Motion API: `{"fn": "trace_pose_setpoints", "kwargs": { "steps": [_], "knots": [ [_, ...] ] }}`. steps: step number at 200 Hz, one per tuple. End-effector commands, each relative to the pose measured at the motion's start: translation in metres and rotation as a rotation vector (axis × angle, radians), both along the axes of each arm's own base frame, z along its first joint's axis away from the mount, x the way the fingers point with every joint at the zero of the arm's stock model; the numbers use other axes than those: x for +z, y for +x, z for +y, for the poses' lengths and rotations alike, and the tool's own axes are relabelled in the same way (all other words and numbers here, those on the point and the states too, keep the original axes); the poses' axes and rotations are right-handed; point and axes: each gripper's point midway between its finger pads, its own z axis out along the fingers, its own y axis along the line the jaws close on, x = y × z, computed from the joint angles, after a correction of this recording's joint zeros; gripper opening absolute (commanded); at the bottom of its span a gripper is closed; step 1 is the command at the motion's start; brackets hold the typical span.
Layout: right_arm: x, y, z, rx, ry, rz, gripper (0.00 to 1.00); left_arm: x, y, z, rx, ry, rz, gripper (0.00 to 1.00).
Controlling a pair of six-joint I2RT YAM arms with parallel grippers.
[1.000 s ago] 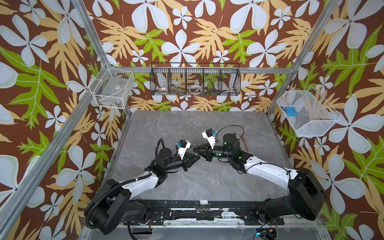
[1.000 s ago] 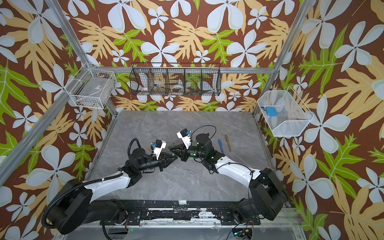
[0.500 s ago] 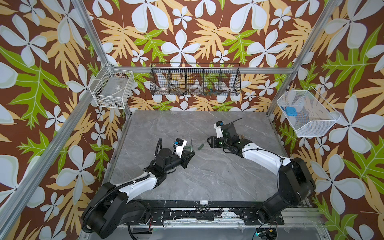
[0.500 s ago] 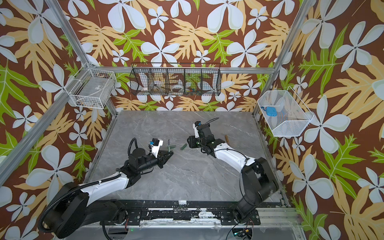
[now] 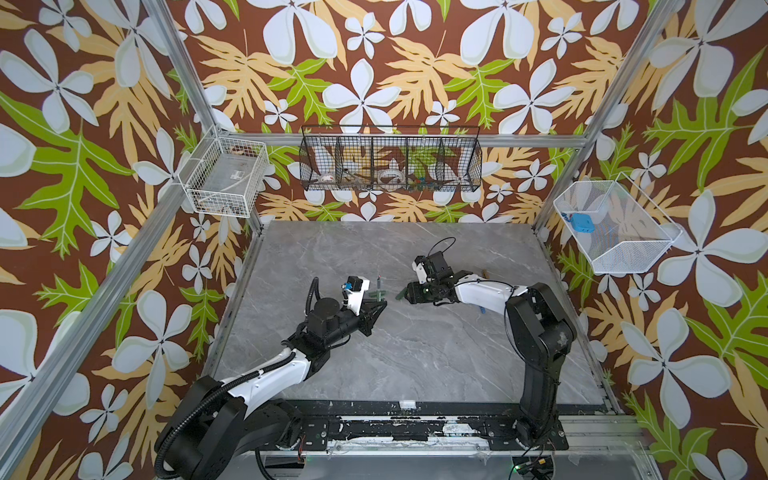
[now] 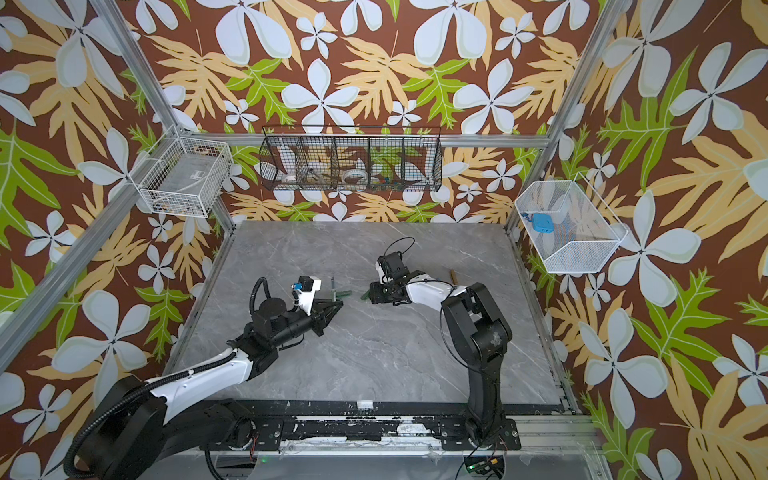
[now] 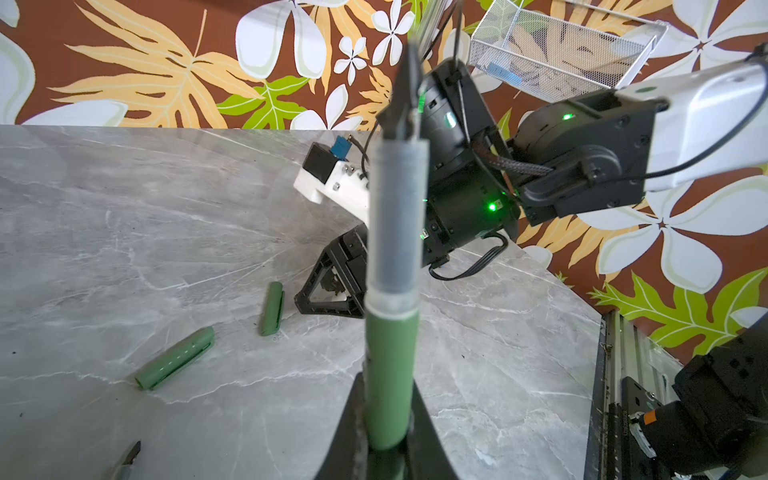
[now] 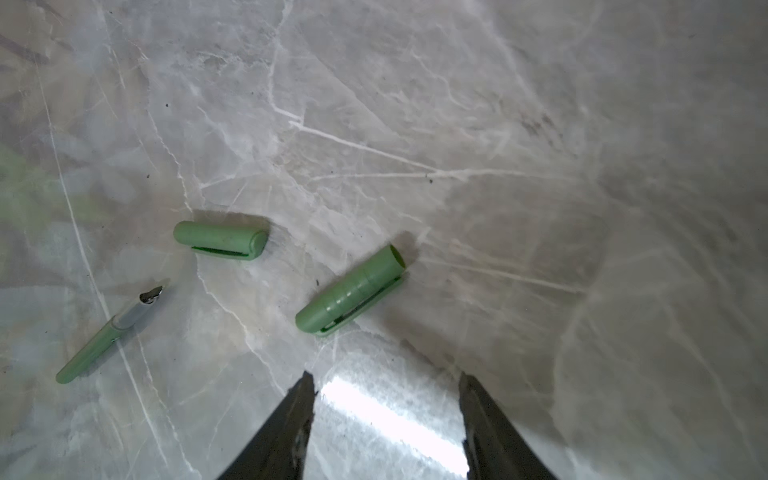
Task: Insert the pens into the pen caps
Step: 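Lower the right gripper onto a green cap and close on it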
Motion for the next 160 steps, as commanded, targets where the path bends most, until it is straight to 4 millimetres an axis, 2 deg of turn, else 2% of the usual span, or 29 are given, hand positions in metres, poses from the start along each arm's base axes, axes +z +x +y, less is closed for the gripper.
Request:
{"fn": "trace_pose_setpoints", "kwargs": {
  "steps": [1, 57, 114, 160],
  "knots": [
    [-0.001, 0.003, 0.009, 0.015, 0.029, -0.003, 0.58, 0.004, 0.002, 0.002, 0.013, 0.003, -0.020, 0.00],
    [-0.014, 0.008, 0.019, 0.050, 0.009, 0.014, 0.59, 0.000, 0.003, -0.001, 0.003, 0.007, -0.010, 0.00],
    [-0.017, 0.016, 0.051, 0.143, -0.001, 0.002, 0.56, -0.002, 0.002, -0.003, -0.012, 0.010, -0.010, 0.00],
    [-0.020, 0.020, 0.067, 0.194, 0.027, 0.006, 0.55, -0.003, 0.002, -0.003, -0.015, 0.014, -0.010, 0.00]
  ]
}}
